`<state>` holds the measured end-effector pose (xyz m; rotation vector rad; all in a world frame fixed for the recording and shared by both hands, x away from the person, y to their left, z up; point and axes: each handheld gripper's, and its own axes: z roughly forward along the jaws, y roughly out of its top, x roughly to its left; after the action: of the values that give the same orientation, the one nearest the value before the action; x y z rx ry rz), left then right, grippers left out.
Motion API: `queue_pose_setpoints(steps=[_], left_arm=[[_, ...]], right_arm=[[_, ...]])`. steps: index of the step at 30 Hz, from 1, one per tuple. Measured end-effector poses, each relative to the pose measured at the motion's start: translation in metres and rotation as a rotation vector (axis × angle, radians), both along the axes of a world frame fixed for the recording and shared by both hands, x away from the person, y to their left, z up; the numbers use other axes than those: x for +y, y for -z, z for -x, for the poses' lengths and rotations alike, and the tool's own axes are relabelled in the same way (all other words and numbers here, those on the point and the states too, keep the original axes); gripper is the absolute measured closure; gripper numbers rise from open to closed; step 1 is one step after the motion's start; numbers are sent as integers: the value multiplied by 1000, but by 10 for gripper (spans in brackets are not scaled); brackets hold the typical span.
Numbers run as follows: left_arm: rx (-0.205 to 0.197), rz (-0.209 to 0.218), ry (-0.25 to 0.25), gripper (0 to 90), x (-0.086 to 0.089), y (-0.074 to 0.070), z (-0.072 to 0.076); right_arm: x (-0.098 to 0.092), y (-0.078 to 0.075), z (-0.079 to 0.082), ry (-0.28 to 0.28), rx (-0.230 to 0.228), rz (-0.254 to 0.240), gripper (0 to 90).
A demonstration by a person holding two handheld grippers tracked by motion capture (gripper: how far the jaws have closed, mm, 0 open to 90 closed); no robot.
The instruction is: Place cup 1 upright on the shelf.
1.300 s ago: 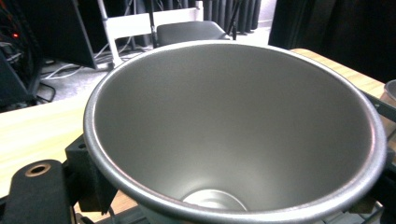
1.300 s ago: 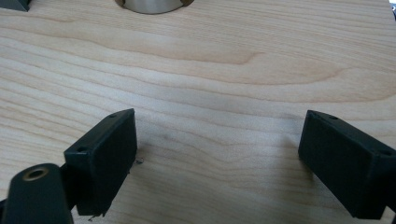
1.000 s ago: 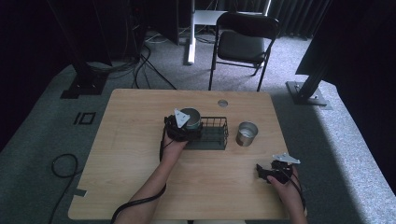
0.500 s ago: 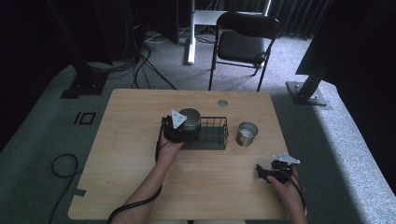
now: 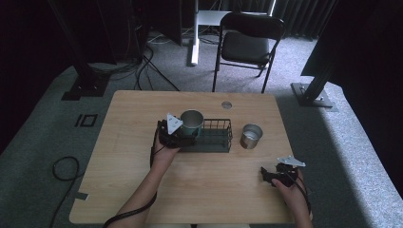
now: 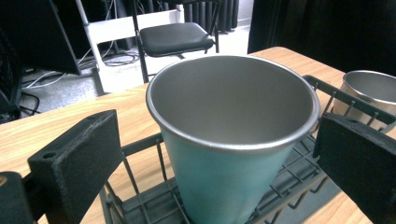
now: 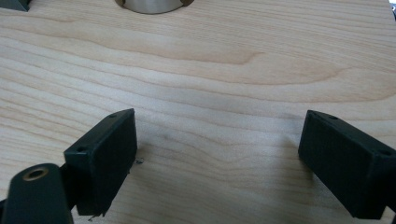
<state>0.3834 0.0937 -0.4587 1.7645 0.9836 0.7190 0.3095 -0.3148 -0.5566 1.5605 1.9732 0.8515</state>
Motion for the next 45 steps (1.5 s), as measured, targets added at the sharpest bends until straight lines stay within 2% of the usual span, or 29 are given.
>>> queue_pose_setpoints(steps=[5, 13, 15, 19, 27, 30, 35, 37, 38, 45], left_arm=[[6, 5, 29, 19, 5, 1, 8], [3, 4, 46, 19, 13, 0, 17], [-5, 17, 49, 19, 18, -1, 21], [-9, 18, 47, 19, 23, 0, 24], [-4, 0, 66, 19, 37, 2, 31], [-1, -13, 88, 19, 44, 4, 36], [9, -21, 83, 19, 53, 5, 40], [14, -28, 74, 19, 56, 7, 41], [20, -29, 51, 19, 61, 10, 42], [44, -40, 28, 19, 78, 17, 45]], right_arm=[[0, 0, 0, 0, -1, 0, 112], [0, 0, 0, 1, 0, -1, 112], [0, 0, 0, 1, 0, -1, 112], [0, 0, 0, 1, 0, -1, 112], [0, 0, 0, 0, 0, 0, 112], [0, 0, 0, 0, 0, 0, 112], [0, 0, 0, 0, 0, 0, 112], [0, 0, 0, 0, 0, 0, 112], [0, 0, 0, 0, 0, 0, 112], [0, 0, 0, 0, 0, 0, 112]])
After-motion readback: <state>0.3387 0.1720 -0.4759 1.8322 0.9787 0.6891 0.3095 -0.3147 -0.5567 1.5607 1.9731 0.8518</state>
